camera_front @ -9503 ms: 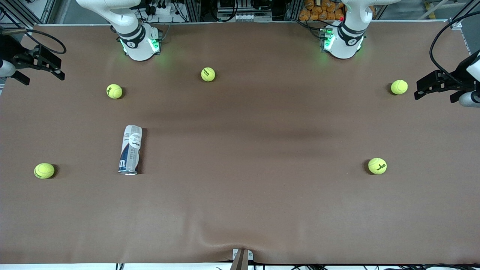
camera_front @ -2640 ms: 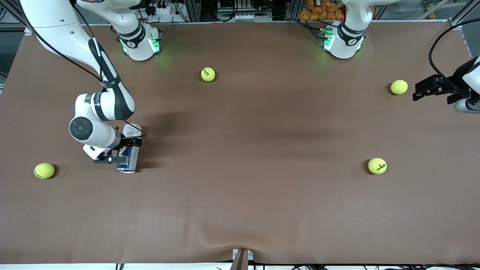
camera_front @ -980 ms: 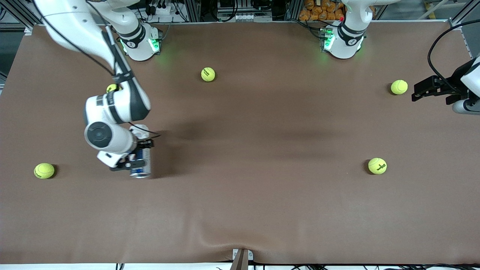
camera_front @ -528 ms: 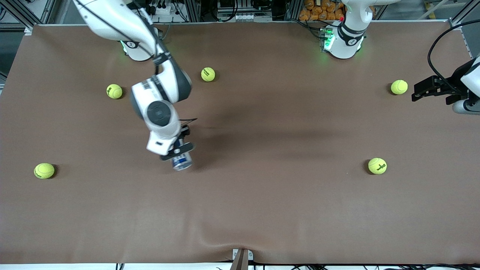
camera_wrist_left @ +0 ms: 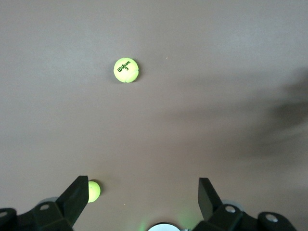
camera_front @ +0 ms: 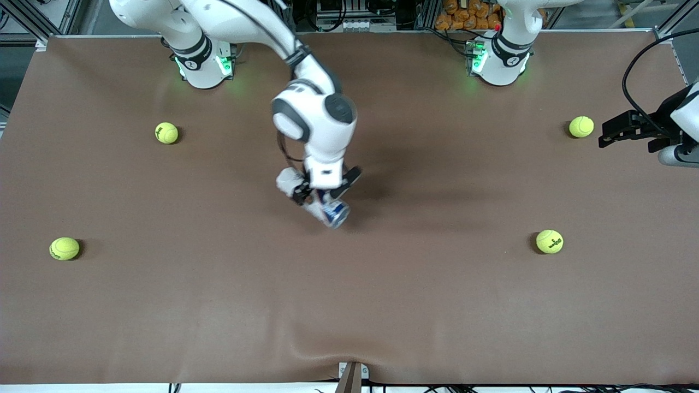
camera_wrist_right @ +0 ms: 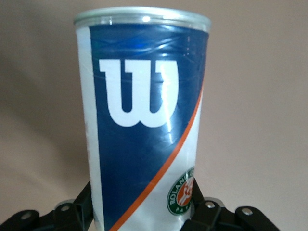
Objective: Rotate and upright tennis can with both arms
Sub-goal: 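Lift the can with the right gripper and carry it to table center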
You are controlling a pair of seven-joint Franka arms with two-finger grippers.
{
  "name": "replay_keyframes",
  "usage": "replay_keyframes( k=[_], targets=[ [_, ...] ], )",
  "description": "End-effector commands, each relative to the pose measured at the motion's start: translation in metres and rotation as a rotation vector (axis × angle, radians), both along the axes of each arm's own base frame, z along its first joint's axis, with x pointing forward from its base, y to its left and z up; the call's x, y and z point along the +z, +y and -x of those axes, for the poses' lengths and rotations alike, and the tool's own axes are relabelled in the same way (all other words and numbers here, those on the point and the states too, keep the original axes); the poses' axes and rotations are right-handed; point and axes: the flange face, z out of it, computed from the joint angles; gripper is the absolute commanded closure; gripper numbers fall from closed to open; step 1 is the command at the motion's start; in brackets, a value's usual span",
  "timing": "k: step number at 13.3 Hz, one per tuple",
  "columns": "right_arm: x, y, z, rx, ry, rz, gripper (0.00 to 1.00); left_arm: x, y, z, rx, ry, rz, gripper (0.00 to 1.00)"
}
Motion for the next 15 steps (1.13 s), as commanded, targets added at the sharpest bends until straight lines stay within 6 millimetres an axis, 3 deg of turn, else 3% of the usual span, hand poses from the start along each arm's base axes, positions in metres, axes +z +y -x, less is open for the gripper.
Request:
replay_keyframes(
  k=[1, 4, 7, 13, 15],
  targets=[
    [-0.002, 0.036, 0.014, 0.193, -0.019, 0.060, 0.23, 0.002, 0.002, 0.000, -0.022, 0.006, 0.018, 0.00],
    [-0.010, 0.071, 0.039, 0.399, -0.126, 0.078, 0.16, 0.002, 0.002, 0.000, -0.022, 0.005, 0.018, 0.00],
    [-0.037, 0.086, 0.056, 0.482, -0.143, 0.097, 0.20, 0.001, 0.002, -0.001, -0.022, 0.008, 0.018, 0.00],
    [-0.062, 0.096, 0.053, 0.523, -0.155, 0.034, 0.22, 0.001, 0.001, -0.001, -0.023, 0.006, 0.018, 0.00],
    [-0.067, 0.101, 0.059, 0.571, -0.179, 0.049, 0.11, 0.001, 0.001, -0.001, -0.023, 0.008, 0.018, 0.00]
  ],
)
